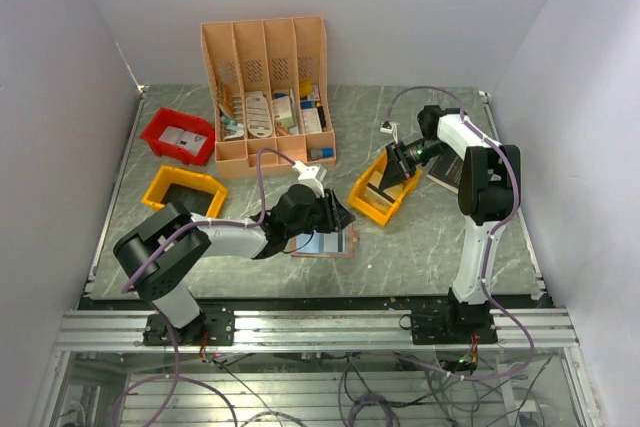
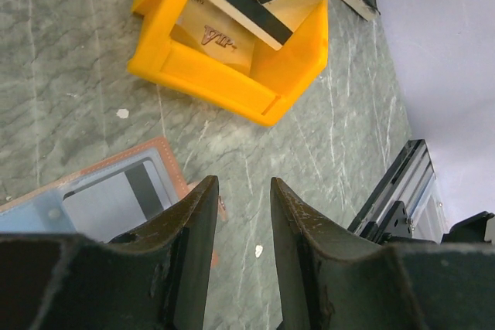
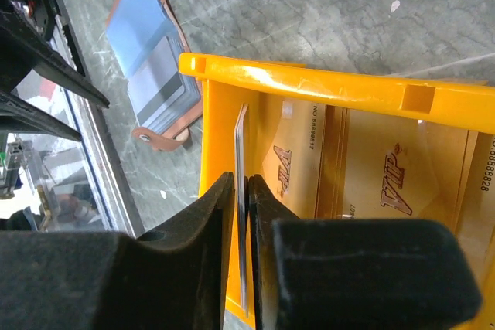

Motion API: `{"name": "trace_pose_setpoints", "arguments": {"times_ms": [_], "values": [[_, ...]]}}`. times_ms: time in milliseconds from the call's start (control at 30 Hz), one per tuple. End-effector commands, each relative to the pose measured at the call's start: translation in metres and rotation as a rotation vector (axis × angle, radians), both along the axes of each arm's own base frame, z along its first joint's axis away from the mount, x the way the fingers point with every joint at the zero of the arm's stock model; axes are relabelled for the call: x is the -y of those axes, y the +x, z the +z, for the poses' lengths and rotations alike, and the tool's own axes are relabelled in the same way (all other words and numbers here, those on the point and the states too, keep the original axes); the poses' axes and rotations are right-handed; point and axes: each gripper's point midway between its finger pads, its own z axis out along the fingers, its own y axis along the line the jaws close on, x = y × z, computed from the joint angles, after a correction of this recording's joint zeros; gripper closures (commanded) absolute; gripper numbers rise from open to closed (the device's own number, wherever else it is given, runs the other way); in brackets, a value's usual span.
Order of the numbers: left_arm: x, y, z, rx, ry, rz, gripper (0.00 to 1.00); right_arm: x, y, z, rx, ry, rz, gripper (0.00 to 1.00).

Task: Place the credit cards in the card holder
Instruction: Pick up the credit card from the storage box.

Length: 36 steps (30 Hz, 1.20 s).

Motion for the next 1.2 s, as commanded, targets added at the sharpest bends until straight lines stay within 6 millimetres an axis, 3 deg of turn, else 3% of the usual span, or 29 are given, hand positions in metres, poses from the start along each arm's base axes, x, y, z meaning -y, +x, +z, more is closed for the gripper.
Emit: {"name": "trace_pose_setpoints", "arguments": {"times_ms": [0,200,467,567,667,800,967,1067,1167], "values": [[-0.005,0.005,0.007,0.021,-0.012,0.035,0.55,-0.002,-0.003,0.002,-0.021,0.035,-0.002,0.85],[-0.007,0.005,0.005,0.018,-0.006,0.039,0.56,-0.001,-0.003,-0.001,-0.021,0.029,-0.004,0.84],[-0.009,0.004,0.005,0.019,-0.004,0.043,0.56,0.001,-0.001,-0.002,-0.009,0.013,-0.014,0.92],[-0.01,0.004,0.007,0.021,-0.005,0.044,0.56,0.004,0.005,0.0,0.034,-0.009,-0.022,1.0],[-0.013,0.004,0.01,0.031,-0.003,0.05,0.56,0.009,0.018,0.01,0.122,-0.051,-0.039,1.0],[-0.024,0.004,0.023,0.079,0.01,0.07,0.55,0.016,0.033,0.037,0.254,-0.083,-0.056,1.0],[-0.047,0.004,0.046,0.169,0.024,0.118,0.54,0.017,0.034,0.06,0.319,-0.079,-0.048,1.0],[-0.066,0.001,0.064,0.219,-0.004,0.164,0.43,0.017,0.031,0.074,0.338,-0.051,-0.057,1.0],[-0.083,-0.001,0.083,0.245,-0.095,0.208,0.21,0.005,0.019,0.096,0.303,0.062,-0.067,1.0]]}}
